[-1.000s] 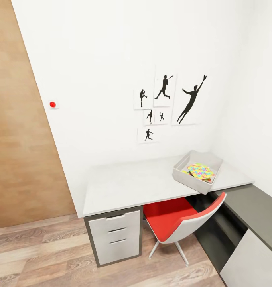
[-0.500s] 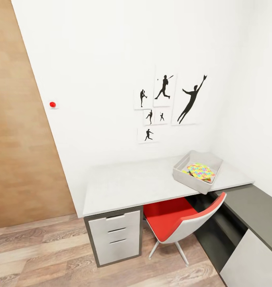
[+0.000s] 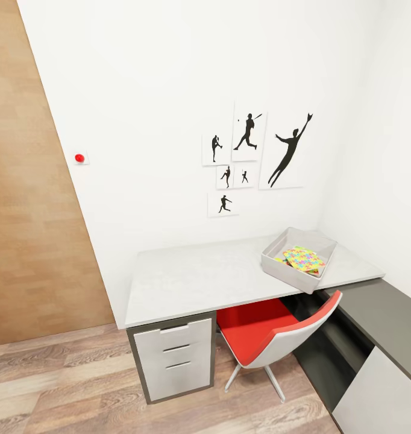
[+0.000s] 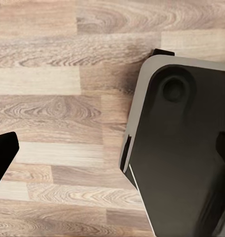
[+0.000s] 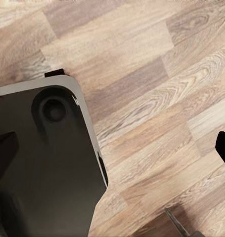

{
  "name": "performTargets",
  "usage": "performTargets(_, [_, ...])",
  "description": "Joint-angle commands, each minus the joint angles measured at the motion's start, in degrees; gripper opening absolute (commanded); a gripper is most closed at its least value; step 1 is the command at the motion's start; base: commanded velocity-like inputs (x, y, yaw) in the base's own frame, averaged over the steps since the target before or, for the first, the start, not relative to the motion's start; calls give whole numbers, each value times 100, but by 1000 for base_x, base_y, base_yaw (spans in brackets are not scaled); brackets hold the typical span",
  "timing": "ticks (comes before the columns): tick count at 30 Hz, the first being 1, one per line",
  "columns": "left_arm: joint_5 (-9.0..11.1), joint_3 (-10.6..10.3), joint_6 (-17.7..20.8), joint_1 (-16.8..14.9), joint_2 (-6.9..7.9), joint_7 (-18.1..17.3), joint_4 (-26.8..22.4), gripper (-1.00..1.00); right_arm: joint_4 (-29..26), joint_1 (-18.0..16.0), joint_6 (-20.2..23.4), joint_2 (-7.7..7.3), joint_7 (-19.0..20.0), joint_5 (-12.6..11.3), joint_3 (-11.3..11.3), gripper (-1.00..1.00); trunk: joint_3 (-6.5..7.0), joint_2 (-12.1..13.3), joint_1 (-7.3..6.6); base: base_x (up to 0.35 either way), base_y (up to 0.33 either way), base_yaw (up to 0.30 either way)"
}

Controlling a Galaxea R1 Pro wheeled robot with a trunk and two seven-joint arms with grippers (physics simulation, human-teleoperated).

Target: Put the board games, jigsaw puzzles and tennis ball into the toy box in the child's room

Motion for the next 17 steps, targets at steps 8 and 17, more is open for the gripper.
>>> performTargets(8, [-88,36,-22,-6,-42,17,12,100,1,-4,-17,11,-17,-46,53,100,-13,-12,3,0,0,0])
performTargets(17, [-59,52,-24,-6,-45,13,9,100,1,-4,-17,1,-17,-42,52,100,-13,-12,3,0,0,0])
